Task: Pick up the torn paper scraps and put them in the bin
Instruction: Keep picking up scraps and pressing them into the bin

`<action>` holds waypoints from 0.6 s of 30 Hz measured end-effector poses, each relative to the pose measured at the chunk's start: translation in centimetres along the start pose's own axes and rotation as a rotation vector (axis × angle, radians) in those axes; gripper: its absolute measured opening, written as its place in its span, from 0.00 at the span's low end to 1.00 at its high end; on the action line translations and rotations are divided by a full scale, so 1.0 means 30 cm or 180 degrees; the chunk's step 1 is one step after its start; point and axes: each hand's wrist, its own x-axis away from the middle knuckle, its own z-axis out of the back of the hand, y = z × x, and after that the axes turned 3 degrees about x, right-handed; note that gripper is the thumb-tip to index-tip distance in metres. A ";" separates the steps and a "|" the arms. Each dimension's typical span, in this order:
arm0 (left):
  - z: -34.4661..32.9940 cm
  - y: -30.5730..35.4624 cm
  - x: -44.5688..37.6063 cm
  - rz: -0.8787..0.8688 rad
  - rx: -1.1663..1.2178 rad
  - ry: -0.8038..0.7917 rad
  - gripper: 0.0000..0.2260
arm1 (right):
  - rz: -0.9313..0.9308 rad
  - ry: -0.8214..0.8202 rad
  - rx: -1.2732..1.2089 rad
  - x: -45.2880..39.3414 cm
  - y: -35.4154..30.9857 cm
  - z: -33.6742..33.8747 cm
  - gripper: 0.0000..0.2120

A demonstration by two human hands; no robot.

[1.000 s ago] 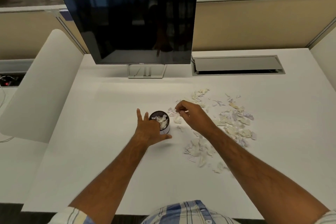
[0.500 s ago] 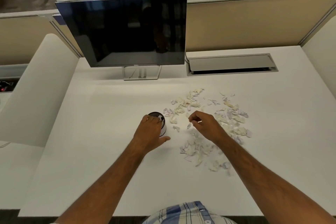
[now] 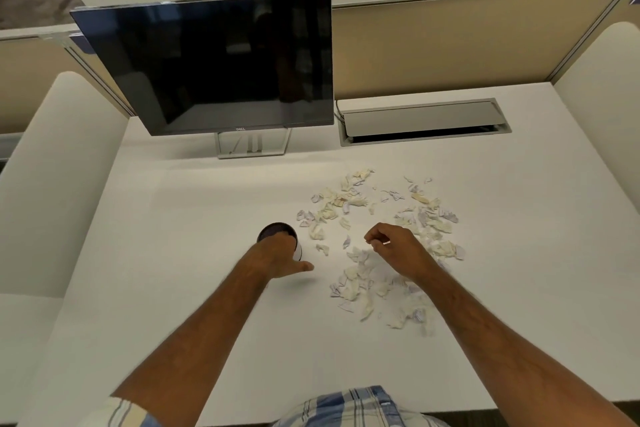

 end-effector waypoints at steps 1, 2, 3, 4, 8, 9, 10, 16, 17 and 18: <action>0.005 -0.002 0.003 -0.0018 0.0037 0.0043 0.29 | -0.0011 -0.0016 -0.0008 -0.004 0.006 0.004 0.09; 0.008 -0.004 0.008 -0.0054 0.0100 0.0135 0.27 | -0.0023 -0.0028 -0.0015 -0.009 0.013 0.008 0.09; 0.008 -0.009 0.013 -0.0079 0.0199 0.0257 0.26 | -0.0034 -0.0035 -0.0018 -0.014 0.017 0.013 0.09; 0.005 -0.017 0.017 -0.0113 0.0317 0.0389 0.25 | -0.0046 -0.0042 -0.0017 -0.020 0.021 0.017 0.10; -0.003 -0.034 0.036 -0.0226 0.0655 0.0857 0.20 | -0.0095 -0.0084 -0.0027 -0.058 0.029 0.032 0.10; -0.007 -0.036 0.039 -0.0252 0.0617 0.1032 0.20 | -0.0102 -0.0096 -0.0011 -0.071 0.027 0.035 0.10; -0.009 -0.037 0.039 -0.0297 0.0516 0.1255 0.19 | -0.0097 -0.0098 -0.0005 -0.085 0.026 0.039 0.10; 0.056 0.015 -0.004 -0.0569 0.0242 0.1678 0.11 | -0.0109 -0.0092 0.0042 -0.207 0.025 0.063 0.08; 0.068 0.029 -0.021 -0.0617 0.0285 0.1625 0.11 | -0.0115 -0.0093 0.0047 -0.230 0.024 0.067 0.08; 0.079 0.041 -0.041 -0.0661 0.0344 0.1561 0.11 | -0.0111 -0.0113 0.0100 -0.254 0.023 0.072 0.08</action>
